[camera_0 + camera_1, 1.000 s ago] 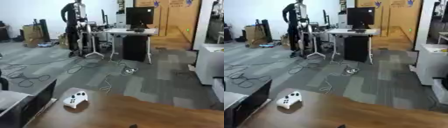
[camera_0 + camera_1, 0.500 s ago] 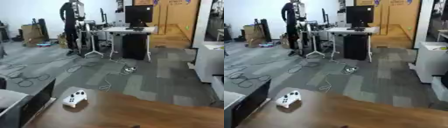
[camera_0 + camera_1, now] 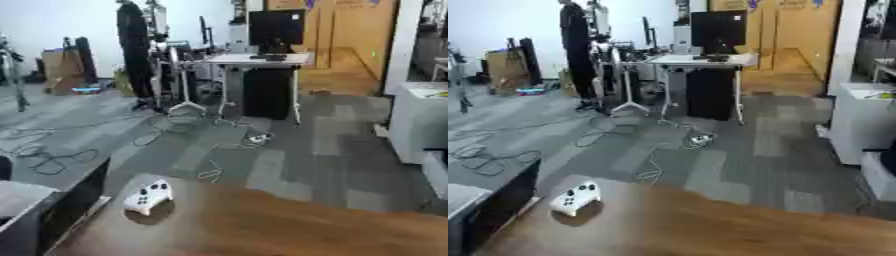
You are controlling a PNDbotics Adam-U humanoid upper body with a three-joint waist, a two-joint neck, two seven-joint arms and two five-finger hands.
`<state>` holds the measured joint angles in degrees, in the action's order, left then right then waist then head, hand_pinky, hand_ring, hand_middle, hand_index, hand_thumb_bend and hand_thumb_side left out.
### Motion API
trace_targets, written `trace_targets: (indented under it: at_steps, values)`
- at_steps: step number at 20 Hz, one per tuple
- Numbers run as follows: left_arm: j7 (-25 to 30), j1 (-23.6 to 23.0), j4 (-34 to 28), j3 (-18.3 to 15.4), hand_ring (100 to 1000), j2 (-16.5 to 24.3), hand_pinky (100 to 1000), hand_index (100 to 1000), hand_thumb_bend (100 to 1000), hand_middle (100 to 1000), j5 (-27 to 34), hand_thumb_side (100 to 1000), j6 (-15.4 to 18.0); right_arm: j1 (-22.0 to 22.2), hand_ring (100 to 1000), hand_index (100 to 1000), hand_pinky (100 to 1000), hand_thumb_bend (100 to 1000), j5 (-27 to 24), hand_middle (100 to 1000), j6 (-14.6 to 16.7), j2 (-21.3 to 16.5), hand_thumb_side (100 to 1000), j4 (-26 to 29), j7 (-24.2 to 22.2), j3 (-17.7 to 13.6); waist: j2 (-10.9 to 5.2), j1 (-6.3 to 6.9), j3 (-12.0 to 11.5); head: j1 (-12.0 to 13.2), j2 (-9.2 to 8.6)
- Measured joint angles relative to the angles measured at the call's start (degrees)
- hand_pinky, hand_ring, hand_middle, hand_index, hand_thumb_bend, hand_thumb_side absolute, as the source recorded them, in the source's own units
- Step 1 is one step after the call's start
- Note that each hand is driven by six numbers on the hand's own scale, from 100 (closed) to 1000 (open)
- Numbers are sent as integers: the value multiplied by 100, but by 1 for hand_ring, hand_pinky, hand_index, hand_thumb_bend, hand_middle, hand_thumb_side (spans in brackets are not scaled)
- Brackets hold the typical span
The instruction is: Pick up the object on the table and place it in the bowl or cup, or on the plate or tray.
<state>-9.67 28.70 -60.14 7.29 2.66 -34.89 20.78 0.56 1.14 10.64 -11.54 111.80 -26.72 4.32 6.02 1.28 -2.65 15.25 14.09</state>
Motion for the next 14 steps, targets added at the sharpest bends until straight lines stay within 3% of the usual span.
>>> trace_targets:
  at_steps: [10, 14]
  values:
    - [6, 65, 16, -4, 770, -134, 494, 992, 543, 888, -137, 586, -60, -21, 583, 1000, 507, 100, 36, 586, 1, 1, 600, 0, -4, 0, 51, 7, 60, 50, 104]
    - [-28, 67, 26, 5, 767, -185, 491, 988, 529, 884, -142, 602, -28, -23, 583, 1000, 507, 100, 56, 586, 13, 2, 601, 0, -17, 2, 72, 9, 87, 94, 235]
